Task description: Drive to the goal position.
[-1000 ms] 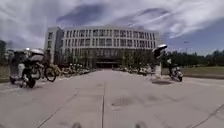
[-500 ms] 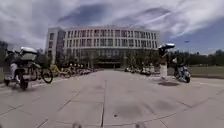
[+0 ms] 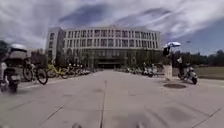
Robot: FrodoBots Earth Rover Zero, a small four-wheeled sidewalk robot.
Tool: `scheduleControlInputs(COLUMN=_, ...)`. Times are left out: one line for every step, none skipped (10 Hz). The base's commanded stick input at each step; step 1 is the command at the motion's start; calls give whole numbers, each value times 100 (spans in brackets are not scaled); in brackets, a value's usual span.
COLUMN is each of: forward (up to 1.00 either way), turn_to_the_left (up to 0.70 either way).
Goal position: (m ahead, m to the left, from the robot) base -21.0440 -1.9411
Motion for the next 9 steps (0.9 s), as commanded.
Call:
scheduleControlInputs(forward=70, turn_to_the_left=0)
scheduleControlInputs(forward=70, turn_to_the_left=0)
scheduleControlInputs(forward=70, turn_to_the_left=0)
scheduleControlInputs(forward=70, turn_to_the_left=0)
scheduleControlInputs(forward=70, turn_to_the_left=0)
scheduleControlInputs(forward=70, turn_to_the_left=0)
scheduleControlInputs(forward=70, turn_to_the_left=-3)
scheduleControlInputs(forward=70, turn_to_the_left=-9)
scheduleControlInputs(forward=70, turn_to_the_left=-8)
